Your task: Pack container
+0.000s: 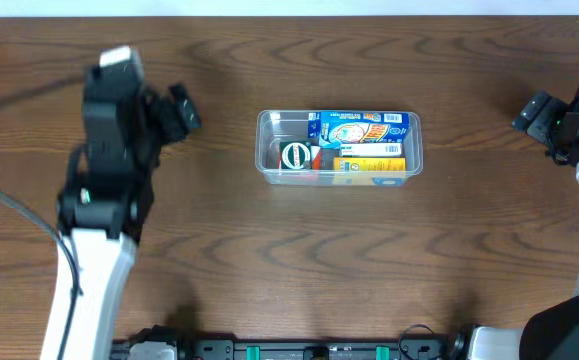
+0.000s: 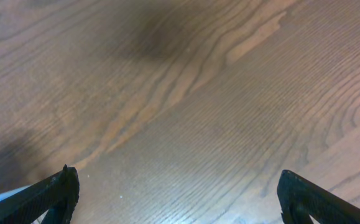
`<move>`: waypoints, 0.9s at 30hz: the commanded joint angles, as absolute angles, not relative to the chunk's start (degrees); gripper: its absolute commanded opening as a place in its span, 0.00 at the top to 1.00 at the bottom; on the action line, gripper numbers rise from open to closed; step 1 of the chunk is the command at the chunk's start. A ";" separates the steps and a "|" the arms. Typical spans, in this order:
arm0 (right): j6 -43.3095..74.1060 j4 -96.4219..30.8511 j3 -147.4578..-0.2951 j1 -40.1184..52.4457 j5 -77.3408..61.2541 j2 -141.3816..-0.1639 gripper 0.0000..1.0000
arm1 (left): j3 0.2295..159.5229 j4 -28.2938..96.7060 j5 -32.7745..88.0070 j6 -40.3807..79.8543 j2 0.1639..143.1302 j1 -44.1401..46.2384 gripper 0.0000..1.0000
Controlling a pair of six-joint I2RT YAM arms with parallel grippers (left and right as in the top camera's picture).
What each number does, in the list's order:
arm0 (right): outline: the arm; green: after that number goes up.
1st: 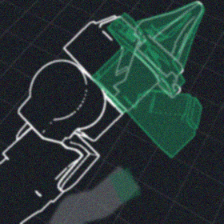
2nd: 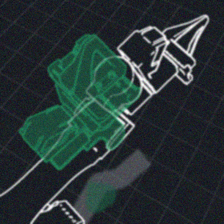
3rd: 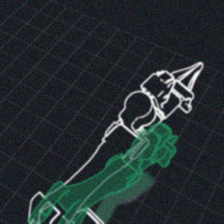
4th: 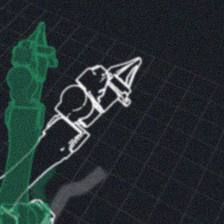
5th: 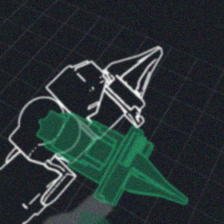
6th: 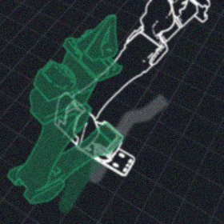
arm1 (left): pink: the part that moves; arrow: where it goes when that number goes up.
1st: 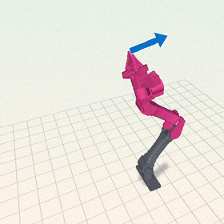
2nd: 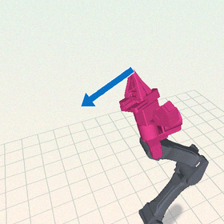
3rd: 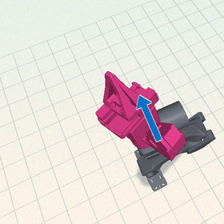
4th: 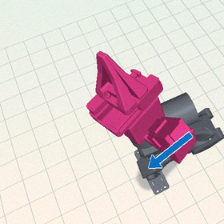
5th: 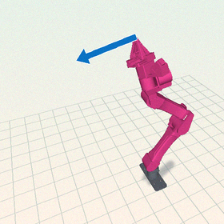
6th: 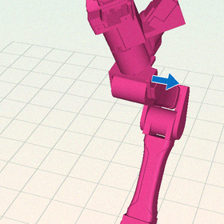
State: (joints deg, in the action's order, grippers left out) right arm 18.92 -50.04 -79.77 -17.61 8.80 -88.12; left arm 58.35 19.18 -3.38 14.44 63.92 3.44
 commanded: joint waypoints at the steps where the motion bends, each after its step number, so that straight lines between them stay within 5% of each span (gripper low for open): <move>1: 19.68 -50.17 -80.18 -17.93 9.21 -88.09 0.01 | 44.77 11.68 -1.65 12.45 55.53 1.39 0.02; 11: 19.68 -50.17 -80.18 -17.93 9.21 -88.09 0.01 | 11.11 -8.99 -1.65 12.45 28.01 -1.65 0.02; 27: 19.68 -50.17 -80.18 -17.93 9.19 -88.09 0.01 | 0.21 -3.18 -1.69 9.61 11.31 -1.65 0.02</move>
State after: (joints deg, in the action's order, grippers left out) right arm 18.92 -50.11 -79.77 -17.61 8.82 -88.12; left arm 0.62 -4.19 -1.85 11.66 12.93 -1.41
